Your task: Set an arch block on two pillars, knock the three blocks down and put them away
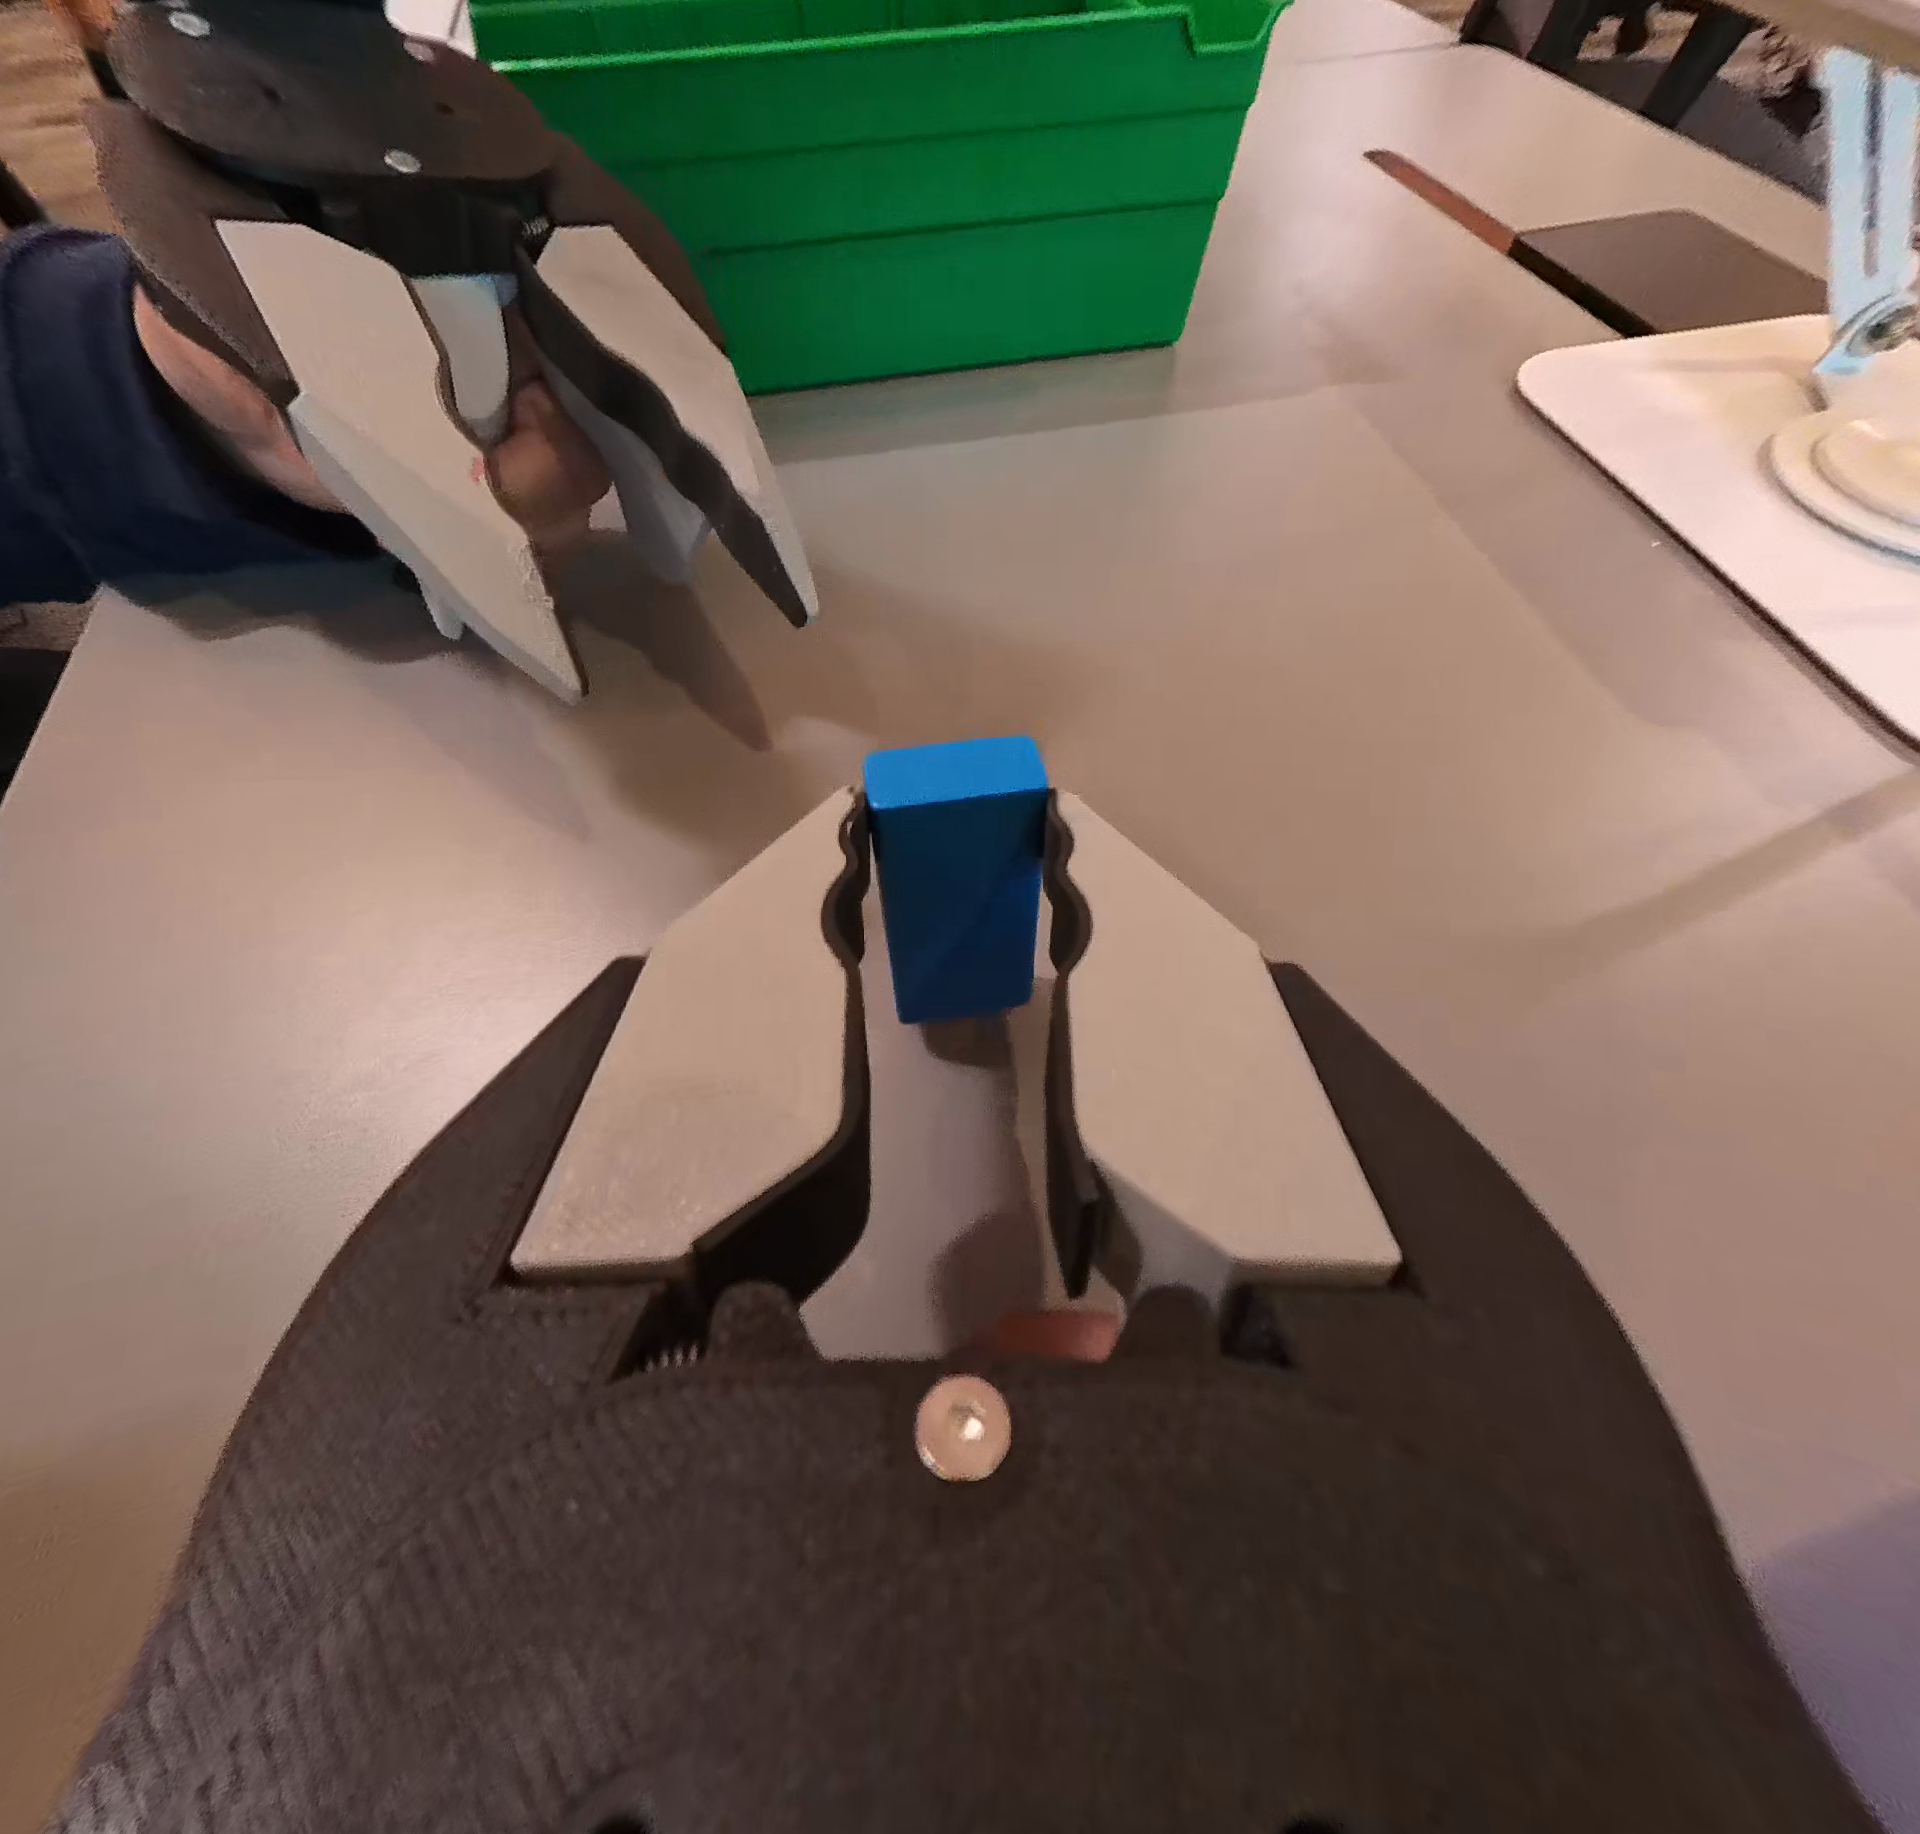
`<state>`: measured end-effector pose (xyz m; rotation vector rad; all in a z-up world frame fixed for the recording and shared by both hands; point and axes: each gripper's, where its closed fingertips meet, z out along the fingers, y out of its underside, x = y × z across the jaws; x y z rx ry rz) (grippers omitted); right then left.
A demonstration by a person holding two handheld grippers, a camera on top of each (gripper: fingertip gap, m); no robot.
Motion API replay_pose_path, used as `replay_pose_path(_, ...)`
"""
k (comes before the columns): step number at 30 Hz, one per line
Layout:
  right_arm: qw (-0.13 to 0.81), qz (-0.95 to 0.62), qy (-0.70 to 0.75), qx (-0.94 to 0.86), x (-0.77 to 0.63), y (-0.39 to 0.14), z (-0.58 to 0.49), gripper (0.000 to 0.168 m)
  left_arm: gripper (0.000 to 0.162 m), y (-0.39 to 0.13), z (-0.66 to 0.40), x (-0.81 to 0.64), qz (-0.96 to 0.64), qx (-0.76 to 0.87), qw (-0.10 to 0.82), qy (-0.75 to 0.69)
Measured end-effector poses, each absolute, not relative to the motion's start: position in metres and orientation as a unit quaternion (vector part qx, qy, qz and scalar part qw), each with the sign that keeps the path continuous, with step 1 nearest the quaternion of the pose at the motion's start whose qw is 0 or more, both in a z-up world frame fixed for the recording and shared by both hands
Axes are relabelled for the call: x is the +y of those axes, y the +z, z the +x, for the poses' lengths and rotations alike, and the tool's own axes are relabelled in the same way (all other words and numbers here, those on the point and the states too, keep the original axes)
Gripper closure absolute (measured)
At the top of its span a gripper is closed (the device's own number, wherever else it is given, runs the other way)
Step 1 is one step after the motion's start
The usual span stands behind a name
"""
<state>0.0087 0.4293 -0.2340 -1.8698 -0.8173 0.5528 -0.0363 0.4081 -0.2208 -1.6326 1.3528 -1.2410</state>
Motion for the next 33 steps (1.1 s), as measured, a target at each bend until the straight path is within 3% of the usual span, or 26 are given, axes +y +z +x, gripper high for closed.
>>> replay_pose_path(21, 0.492, -0.774, 0.228, -0.327, 0.425, -0.234, 0.012, 0.134, 0.119, -0.224, -0.035, 0.405, -0.625, 0.527, 0.325, -0.476)
replay_pose_path(28, 0.515, -0.782, 0.209, -0.282, 0.426, -0.225, 0.021, 0.116, 0.119, -0.224, -0.036, 0.405, -0.626, 0.524, 0.322, -0.479)
replay_pose_path(33, 0.571, -0.77, 0.13, -0.254, 0.418, -0.201, 0.029, 0.127, 0.129, -0.228, -0.034, 0.406, -0.636, 0.527, 0.323, -0.461)
